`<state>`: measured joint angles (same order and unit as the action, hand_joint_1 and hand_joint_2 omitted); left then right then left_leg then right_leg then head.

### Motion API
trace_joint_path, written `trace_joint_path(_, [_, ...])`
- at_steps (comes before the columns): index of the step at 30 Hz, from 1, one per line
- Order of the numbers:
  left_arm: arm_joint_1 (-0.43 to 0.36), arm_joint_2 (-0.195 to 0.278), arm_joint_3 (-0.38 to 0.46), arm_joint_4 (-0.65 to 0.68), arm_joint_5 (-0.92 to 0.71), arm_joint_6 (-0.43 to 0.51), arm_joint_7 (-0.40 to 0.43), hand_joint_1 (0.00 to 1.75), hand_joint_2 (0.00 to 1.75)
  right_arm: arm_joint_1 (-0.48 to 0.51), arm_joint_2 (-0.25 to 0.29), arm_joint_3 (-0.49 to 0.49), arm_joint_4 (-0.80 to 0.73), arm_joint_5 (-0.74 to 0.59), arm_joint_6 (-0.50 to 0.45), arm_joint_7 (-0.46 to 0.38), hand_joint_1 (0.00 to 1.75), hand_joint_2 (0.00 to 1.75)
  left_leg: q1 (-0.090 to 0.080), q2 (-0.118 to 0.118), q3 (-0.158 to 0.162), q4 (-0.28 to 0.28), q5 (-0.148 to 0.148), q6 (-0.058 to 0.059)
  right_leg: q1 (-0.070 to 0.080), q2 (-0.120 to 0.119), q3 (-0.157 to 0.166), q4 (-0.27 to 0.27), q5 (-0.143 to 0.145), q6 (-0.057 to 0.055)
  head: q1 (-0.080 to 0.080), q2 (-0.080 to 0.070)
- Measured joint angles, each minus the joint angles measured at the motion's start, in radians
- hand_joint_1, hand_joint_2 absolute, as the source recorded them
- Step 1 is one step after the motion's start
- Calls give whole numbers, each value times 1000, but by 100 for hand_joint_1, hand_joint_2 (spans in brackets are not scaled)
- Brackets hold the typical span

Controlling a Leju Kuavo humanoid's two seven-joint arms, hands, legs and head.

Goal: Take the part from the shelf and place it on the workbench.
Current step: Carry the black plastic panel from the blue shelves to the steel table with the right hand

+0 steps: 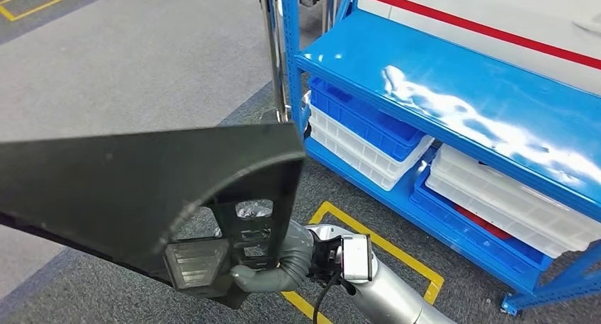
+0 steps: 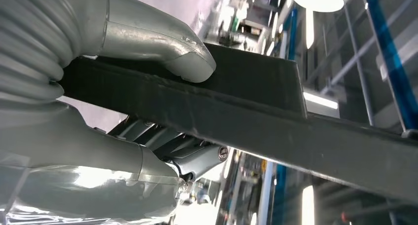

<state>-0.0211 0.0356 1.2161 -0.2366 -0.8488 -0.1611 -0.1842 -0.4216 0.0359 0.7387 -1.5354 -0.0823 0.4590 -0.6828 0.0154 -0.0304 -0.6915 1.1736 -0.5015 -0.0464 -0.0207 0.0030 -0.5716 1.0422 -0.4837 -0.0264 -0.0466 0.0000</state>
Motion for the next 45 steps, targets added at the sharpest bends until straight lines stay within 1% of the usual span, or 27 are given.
trace_joint_path(2, [-3,0,0,0,-6,-4,2,0,0,2,-2,1,0,1,-2,-3,161,175,2,20,-51,112,-46,-4,5,-31,-1,0,-2,-4,0,0])
trace_joint_path(3, [-2,0,0,0,-10,-7,3,0,0,3,-3,1,0,1,-4,-5,161,175,2,23,-59,133,-48,-5,7,-44,-1,0,-3,-5,0,0])
trace_joint_path(5, [3,-1,0,0,-18,-12,9,0,0,3,-3,2,-1,1,-13,-8,161,175,1,31,-11,53,1,2,10,-68,1,0,-6,-6,0,0])
trace_joint_path(7, [3,-2,0,0,-25,-17,15,0,0,4,-3,2,-5,-1,-20,-10,161,175,-8,68,66,-89,51,17,14,-88,6,0,-9,-2,0,0])
trace_joint_path(8, [2,-1,0,0,-27,-20,17,0,0,5,-4,2,-7,-2,-21,-10,161,175,-14,84,88,-131,61,25,15,-96,7,-1,-11,1,0,0])
trace_joint_path(9, [0,-1,0,0,-27,-21,19,0,0,6,-4,3,-9,-2,-22,-11,161,175,-20,93,97,-150,62,32,16,-104,8,-1,-12,5,0,0])
trace_joint_path(11, [0,0,0,0,-24,-20,21,0,0,9,-3,6,-13,-2,-21,-12,161,175,-22,75,98,-157,65,43,17,-119,12,-5,-14,15,0,0])
trace_joint_path(12, [2,1,1,0,-22,-18,21,0,0,10,-2,8,-16,-2,-20,-12,161,175,-20,65,101,-165,69,47,17,-113,14,-2,-18,20,0,0])
trace_joint_path(14, [0,2,2,0,-18,-10,22,0,0,10,-1,10,-27,-2,-17,-11,161,175,-12,45,110,-181,79,57,15,-67,-3,48,-53,28,1,0])
trace_joint_path(16, [-6,2,4,0,-16,-4,19,0,0,14,-4,12,-35,-3,-16,-5,161,175,-10,23,110,-185,82,61,11,-18,-61,168,-113,31,2,0])
trace_joint_path(17, [-7,2,6,0,-15,-4,16,0,0,17,-6,13,-37,-3,-16,-2,161,175,-9,10,109,-184,82,62,10,-9,-92,226,-134,32,2,0])
trace_joint_path(18, [-7,3,7,0,-16,-5,14,0,0,20,-9,14,-38,-3,-17,1,161,175,-9,-4,110,-183,82,62,9,-6,-111,256,-136,34,2,0])
trace_joint_path(20, [-5,6,8,0,-18,-11,10,0,0,22,-13,16,-38,-1,-20,3,161,175,-7,-33,110,-177,79,58,4,0,-98,210,-82,38,2,0])
trace_joint_path(22, [-5,8,8,0,-21,-13,6,0,0,23,-16,17,-38,6,-22,4,161,175,-6,-61,104,-160,71,48,-5,39,-45,86,-16,41,2,0])
trace_joint_path(24, [-6,11,8,0,-25,-16,0,0,0,23,-19,19,-37,16,-22,5,161,175,-4,-85,90,-146,66,34,-10,76,-21,23,1,39,1,0])
trace_joint_path(26, [-3,11,8,0,-29,-20,-6,0,0,22,-20,23,-36,25,-19,4,161,175,2,-106,79,-145,68,21,-7,68,-22,20,-2,28,1,0])
trace_joint_path(27, [0,11,8,0,-32,-23,-9,0,0,20,-20,26,-34,29,-16,4,161,175,3,-98,76,-141,68,15,-7,56,-19,17,-1,22,1,0])
trace_joint_path(29, [2,10,8,0,-37,-26,-15,0,0,17,-20,31,-29,34,-12,2,161,175,0,-45,55,-96,44,7,-7,28,-12,9,1,9,-2,0])
trace_joint_path(31, [-3,10,8,0,-43,-29,-18,0,0,16,-23,33,-21,36,-10,-2,161,175,-1,11,-3,21,-12,2,-1,-3,-7,8,-3,0,-5,0])
trace_joint_path(33, [-4,9,7,0,-48,-30,-19,0,0,15,-28,33,-12,40,-11,-6,161,175,0,23,-55,123,-45,0,5,-33,-6,8,-6,-4,-5,0])
trace_joint_path(34, [-2,9,7,0,-49,-30,-19,0,0,15,-31,34,-8,43,-12,-8,161,175,1,25,-57,127,-36,1,7,-46,-5,8,-8,-5,-5,0])
trace_joint_path(36, [3,9,7,0,-51,-29,-16,0,0,13,-34,34,-2,48,-15,-9,161,175,-3,38,0,18,26,11,11,-70,1,8,-13,-5,-5,0])
trace_joint_path(38, [1,10,7,0,-55,-28,-13,0,0,9,-36,34,2,52,-19,-10,161,175,-14,76,66,-107,66,29,16,-91,8,5,-18,-1,-5,0])
trace_joint_path(40, [-2,11,7,0,-58,-27,-12,0,0,5,-36,34,6,53,-21,-10,161,175,-25,91,82,-146,68,43,16,-109,12,0,-19,7,-4,0])
trace_joint_path(42, [1,11,6,0,-59,-27,-12,0,0,2,-37,36,9,54,-23,-11,161,175,-24,71,86,-161,75,53,15,-120,20,-6,-21,17,-4,0])
trace_joint_path(43, [4,10,6,0,-59,-28,-13,0,0,0,-37,37,10,55,-26,-11,161,175,-20,61,94,-173,81,57,13,-105,21,-1,-28,21,-4,0])
trace_joint_path(45, [3,9,7,0,-61,-34,-16,0,0,-5,-39,41,12,61,-36,-7,161,175,-12,41,109,-194,94,64,11,-51,-5,63,-68,27,-3,0])
